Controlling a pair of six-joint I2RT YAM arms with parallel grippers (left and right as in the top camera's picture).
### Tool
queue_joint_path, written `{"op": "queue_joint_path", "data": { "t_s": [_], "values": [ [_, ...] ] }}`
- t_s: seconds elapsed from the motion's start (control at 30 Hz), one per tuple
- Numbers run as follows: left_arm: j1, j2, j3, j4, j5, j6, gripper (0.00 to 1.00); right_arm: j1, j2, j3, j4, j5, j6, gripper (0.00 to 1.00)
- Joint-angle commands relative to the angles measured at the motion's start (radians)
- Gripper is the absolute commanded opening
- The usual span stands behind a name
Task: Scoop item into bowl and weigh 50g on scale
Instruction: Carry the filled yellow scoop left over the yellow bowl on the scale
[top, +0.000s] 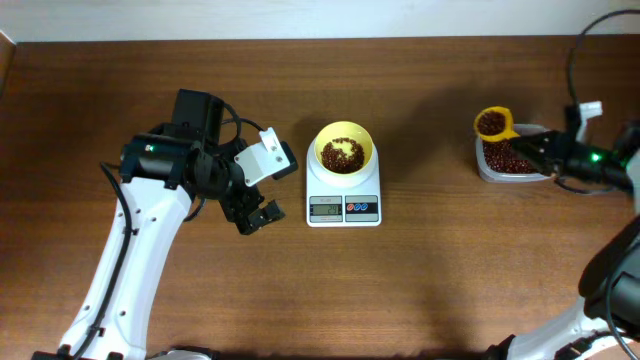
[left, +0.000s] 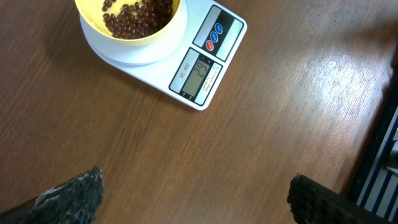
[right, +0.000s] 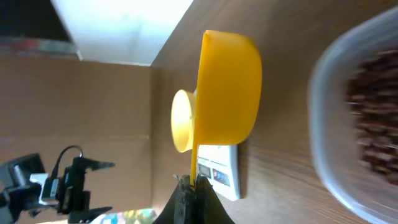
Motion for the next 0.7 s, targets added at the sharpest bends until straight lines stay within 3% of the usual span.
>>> {"op": "queue_joint_path", "data": {
  "t_s": [0.0,0.43,0.67],
  "values": [
    [0.005,0.002,-0.005,-0.001,0.011,0.016,0.99,0.072,0.005,-0.005,0.0,-0.058,-0.019,0.04],
    [0.005,0.002,-0.005,-0.001,0.011,0.016,0.99,0.39,0.005,-0.005,0.116,-0.095,-0.015,0.04],
    [0.005,0.002,-0.005,-0.001,0.011,0.016,0.99,0.526,0.005,-0.005,0.278,-0.06,-0.016,0.04]
  ]
}}
